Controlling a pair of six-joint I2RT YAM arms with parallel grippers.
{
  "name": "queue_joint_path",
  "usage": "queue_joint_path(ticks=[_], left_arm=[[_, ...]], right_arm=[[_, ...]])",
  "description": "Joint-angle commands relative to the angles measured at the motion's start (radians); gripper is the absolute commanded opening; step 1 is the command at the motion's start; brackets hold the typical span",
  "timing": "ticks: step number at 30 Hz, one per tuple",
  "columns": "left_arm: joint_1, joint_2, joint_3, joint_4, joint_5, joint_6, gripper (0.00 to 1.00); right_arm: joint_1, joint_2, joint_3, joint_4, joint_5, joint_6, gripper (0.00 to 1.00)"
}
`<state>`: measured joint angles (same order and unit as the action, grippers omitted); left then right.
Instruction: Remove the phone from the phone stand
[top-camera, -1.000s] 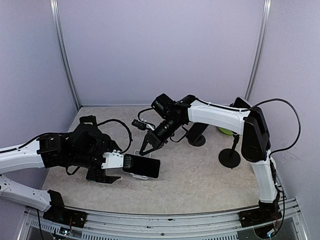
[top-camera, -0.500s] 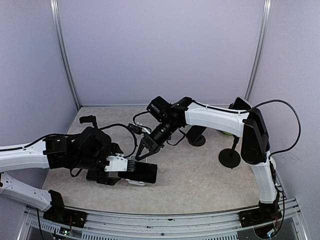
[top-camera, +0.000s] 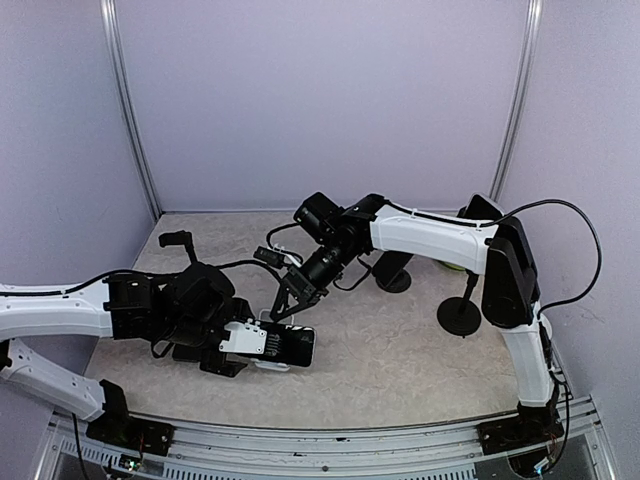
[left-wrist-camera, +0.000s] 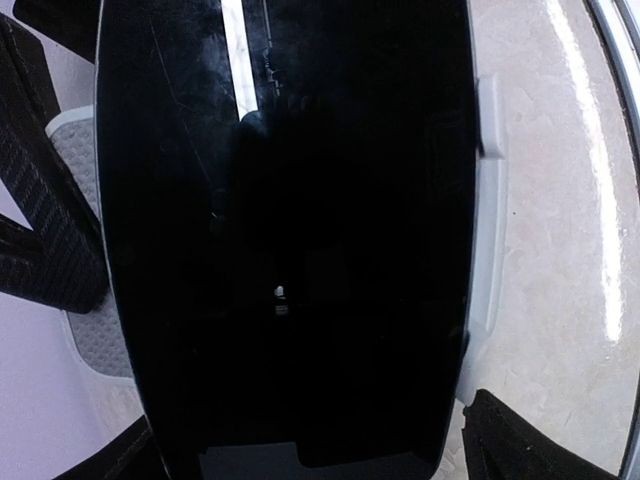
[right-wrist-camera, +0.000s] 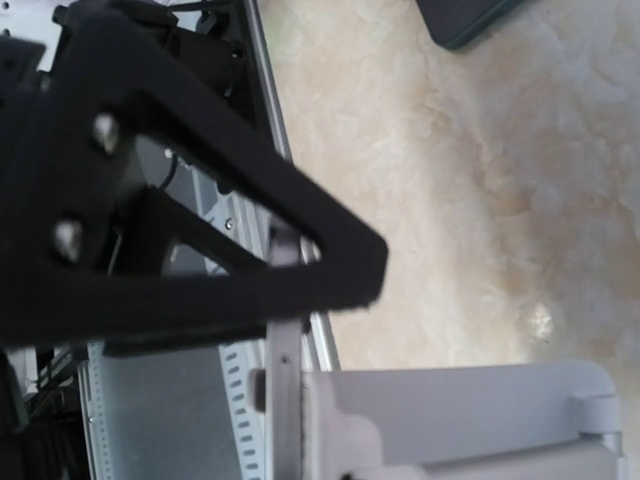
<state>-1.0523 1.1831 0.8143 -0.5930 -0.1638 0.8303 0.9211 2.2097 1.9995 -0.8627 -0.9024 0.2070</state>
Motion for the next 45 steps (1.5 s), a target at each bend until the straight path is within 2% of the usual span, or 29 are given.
queue_joint_path(ticks=[1, 5, 13, 17, 26, 31, 37, 40, 45], left_arm=[[-0.015, 0.019, 0.041, 0.027, 0.012, -0.019, 0.89], [-0.015, 0.020, 0.036, 0.048, -0.035, -0.028, 0.79], [-0.015, -0.017, 0.030, 0.056, -0.073, -0.050, 0.52], [-0.011, -0.044, 0.035, 0.056, -0.081, -0.099, 0.45], [0.003, -0.133, 0.044, 0.078, -0.060, -0.291, 0.40], [0.020, -0.134, 0.105, 0.056, -0.067, -0.484, 0.38], [0.022, -0.131, 0.165, 0.043, -0.141, -0.854, 0.37], [0.031, -0.109, 0.170, -0.010, -0.174, -1.058, 0.38], [0.031, -0.126, 0.119, -0.028, -0.193, -1.279, 0.37]], right_arm=[[0.011, -0.073, 0.023, 0.043, -0.079, 0.014, 0.00], [0.011, -0.072, 0.020, 0.034, -0.079, 0.007, 0.00], [0.010, -0.058, 0.033, 0.004, -0.047, -0.018, 0.00], [0.003, -0.053, 0.029, -0.023, 0.008, -0.038, 0.00], [-0.047, -0.084, -0.037, 0.012, 0.152, -0.030, 0.00], [-0.082, -0.131, -0.099, 0.085, 0.229, -0.005, 0.00], [-0.134, -0.178, -0.150, 0.135, 0.323, 0.018, 0.00], [-0.145, -0.196, -0.164, 0.153, 0.356, 0.016, 0.00], [-0.158, -0.206, -0.163, 0.156, 0.390, 0.007, 0.00]])
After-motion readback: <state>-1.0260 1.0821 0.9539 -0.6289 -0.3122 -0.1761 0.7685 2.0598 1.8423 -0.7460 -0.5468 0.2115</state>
